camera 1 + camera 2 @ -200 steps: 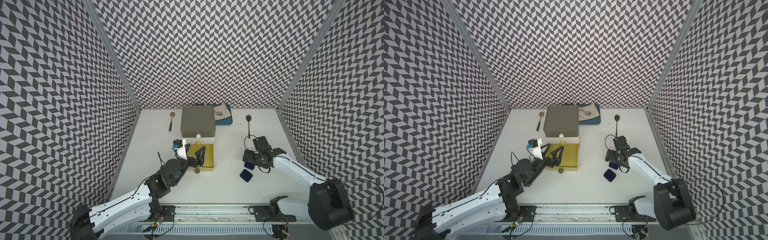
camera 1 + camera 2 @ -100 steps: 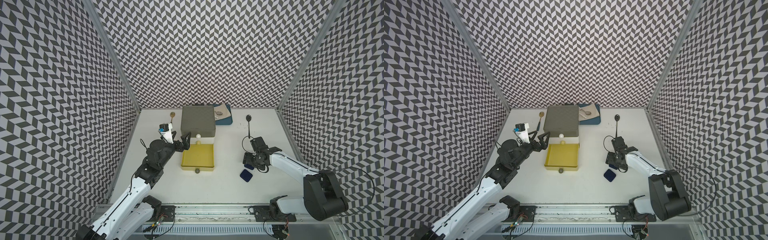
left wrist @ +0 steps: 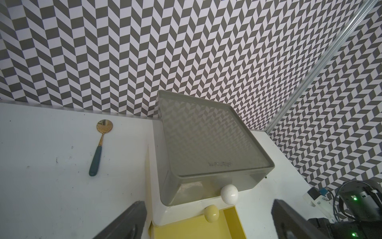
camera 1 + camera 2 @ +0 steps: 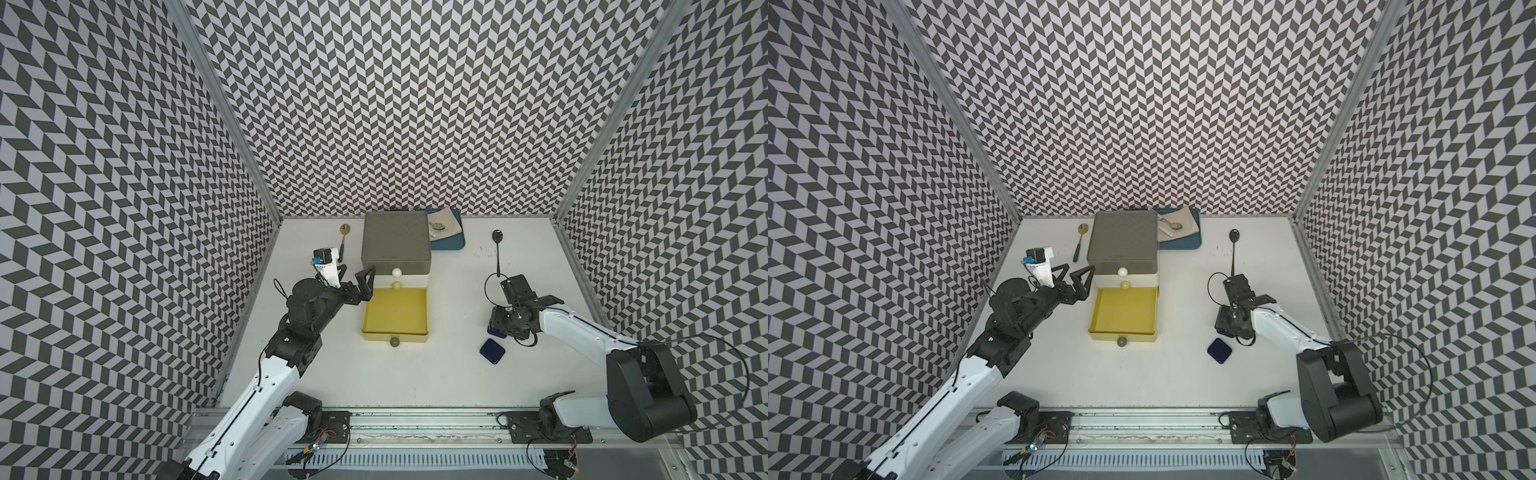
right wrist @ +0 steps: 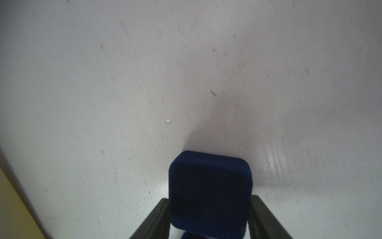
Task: Place the brooch boxes into the drawer by color
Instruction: Pick up the brooch box from the center of the board, then place the brooch box in the drawer.
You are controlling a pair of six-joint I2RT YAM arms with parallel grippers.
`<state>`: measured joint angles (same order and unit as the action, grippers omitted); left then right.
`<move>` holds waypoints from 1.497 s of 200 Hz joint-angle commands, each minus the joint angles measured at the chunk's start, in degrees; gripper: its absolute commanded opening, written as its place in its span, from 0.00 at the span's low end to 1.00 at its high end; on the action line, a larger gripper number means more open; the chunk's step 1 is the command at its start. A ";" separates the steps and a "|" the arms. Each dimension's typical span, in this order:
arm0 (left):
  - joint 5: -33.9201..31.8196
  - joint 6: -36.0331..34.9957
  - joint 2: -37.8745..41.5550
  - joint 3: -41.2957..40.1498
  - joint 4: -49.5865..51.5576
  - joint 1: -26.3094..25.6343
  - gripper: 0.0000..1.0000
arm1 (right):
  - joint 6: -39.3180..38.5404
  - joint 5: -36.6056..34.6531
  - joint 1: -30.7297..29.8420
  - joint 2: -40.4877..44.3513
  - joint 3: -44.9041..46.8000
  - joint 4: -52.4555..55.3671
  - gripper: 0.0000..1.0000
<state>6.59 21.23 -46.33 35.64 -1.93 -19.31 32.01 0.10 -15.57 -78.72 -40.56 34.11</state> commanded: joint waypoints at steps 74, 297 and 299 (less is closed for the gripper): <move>1.68 -1.19 1.67 -0.48 1.15 1.91 1.00 | -0.63 -0.86 -0.77 -1.06 1.08 -2.60 0.46; 11.16 -2.78 -3.44 0.13 3.14 17.64 1.00 | 4.89 -2.14 -34.21 -21.38 -32.75 -6.52 0.64; 11.16 -2.82 -3.43 0.07 3.16 17.64 1.00 | 4.90 -2.24 -34.18 -21.39 -32.77 -6.56 0.64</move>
<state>16.75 19.25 -50.52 35.62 1.04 -2.09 36.25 -1.10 -49.50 -99.39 -71.85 30.17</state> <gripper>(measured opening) 0.995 0.618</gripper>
